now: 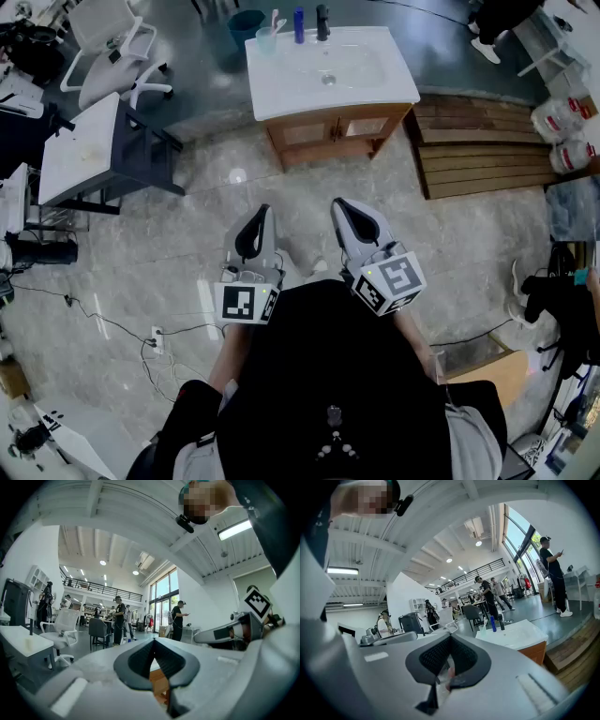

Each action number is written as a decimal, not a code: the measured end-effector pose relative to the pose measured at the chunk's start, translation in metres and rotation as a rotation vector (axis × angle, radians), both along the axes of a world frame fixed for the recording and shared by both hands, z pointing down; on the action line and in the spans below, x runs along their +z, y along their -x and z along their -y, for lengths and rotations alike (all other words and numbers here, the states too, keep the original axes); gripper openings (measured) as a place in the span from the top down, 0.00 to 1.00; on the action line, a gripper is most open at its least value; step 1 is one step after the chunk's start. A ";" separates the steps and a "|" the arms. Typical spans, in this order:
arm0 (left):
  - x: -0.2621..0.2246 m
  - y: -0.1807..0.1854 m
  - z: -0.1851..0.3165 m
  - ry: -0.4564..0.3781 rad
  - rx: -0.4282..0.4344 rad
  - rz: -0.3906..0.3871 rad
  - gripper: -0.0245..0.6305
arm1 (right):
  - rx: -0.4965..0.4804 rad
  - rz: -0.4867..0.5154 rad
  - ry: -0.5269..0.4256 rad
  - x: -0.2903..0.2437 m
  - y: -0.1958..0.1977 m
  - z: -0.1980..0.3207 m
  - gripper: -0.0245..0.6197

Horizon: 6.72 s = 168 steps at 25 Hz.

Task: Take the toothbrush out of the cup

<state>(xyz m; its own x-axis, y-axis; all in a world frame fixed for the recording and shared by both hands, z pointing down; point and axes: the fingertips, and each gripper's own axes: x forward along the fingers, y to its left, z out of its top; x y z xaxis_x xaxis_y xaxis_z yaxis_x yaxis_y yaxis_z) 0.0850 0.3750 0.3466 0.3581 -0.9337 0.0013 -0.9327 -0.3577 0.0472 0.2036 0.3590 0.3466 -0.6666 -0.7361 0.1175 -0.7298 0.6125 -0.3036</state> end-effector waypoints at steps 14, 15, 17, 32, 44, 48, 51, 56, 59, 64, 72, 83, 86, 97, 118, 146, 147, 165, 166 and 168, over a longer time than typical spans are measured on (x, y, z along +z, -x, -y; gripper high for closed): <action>0.006 0.035 -0.004 0.022 -0.043 -0.023 0.96 | -0.064 -0.004 0.008 0.004 0.046 -0.003 0.96; 0.007 0.036 -0.002 0.024 -0.038 -0.025 0.96 | -0.062 -0.007 0.011 0.005 0.048 -0.001 0.96; 0.006 0.036 0.003 0.023 -0.022 -0.024 0.96 | -0.056 -0.013 0.013 0.005 0.051 0.003 0.96; 0.006 0.088 0.070 0.035 0.048 -0.037 0.96 | 0.009 -0.026 0.040 0.002 0.107 0.061 0.96; -0.005 0.157 0.126 -0.014 0.092 -0.034 0.96 | 0.011 -0.042 0.002 -0.006 0.189 0.113 0.96; -0.005 0.176 0.140 -0.007 0.117 -0.036 0.96 | 0.027 -0.047 0.011 -0.004 0.211 0.125 0.96; -0.005 0.189 0.147 -0.015 0.133 -0.033 0.96 | 0.033 -0.049 0.009 -0.005 0.226 0.133 0.96; 0.000 0.217 0.156 -0.013 0.133 -0.044 0.96 | 0.040 -0.038 0.007 -0.004 0.250 0.137 0.96; 0.002 0.226 0.156 0.001 0.121 -0.062 0.96 | 0.045 -0.047 0.017 -0.002 0.255 0.139 0.96; 0.004 0.233 0.160 -0.004 0.125 -0.059 0.96 | 0.053 -0.049 0.025 -0.001 0.259 0.145 0.96; 0.002 0.259 0.173 -0.018 0.055 -0.044 0.96 | 0.017 -0.045 0.015 -0.001 0.277 0.171 0.96; 0.010 0.279 0.228 0.015 -0.003 -0.036 0.96 | -0.050 -0.030 0.039 0.009 0.302 0.237 0.96; 0.013 0.276 0.247 0.036 -0.007 -0.039 0.96 | -0.058 -0.031 0.049 0.012 0.300 0.257 0.96; 0.010 0.255 0.335 0.021 0.029 -0.040 0.96 | -0.051 -0.039 0.066 0.020 0.280 0.342 0.96; 0.002 0.159 0.453 0.024 0.053 -0.026 0.96 | -0.062 -0.025 0.060 0.022 0.202 0.466 0.96; 0.053 0.124 0.552 0.117 0.236 -0.050 0.96 | 0.065 -0.108 0.262 0.120 0.168 0.557 0.96; 0.054 0.124 0.556 0.120 0.242 -0.053 0.96 | 0.070 -0.110 0.270 0.124 0.169 0.561 0.96; 0.076 0.129 0.622 0.167 0.362 -0.037 0.96 | 0.206 -0.116 0.459 0.205 0.169 0.611 0.79; 0.077 0.129 0.625 0.168 0.370 -0.034 0.96 | 0.214 -0.113 0.466 0.209 0.168 0.615 0.79; 0.079 0.128 0.632 0.170 0.383 -0.034 0.96 | 0.226 -0.107 0.477 0.217 0.168 0.622 0.79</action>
<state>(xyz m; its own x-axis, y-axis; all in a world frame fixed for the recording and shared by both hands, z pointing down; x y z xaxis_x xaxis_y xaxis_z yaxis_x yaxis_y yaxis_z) -0.0433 -0.2575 0.4259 0.6817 -0.7207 0.1264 -0.7309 -0.6626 0.1639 0.0357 -0.2628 0.5635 -0.4640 -0.7082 0.5321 -0.8695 0.2492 -0.4265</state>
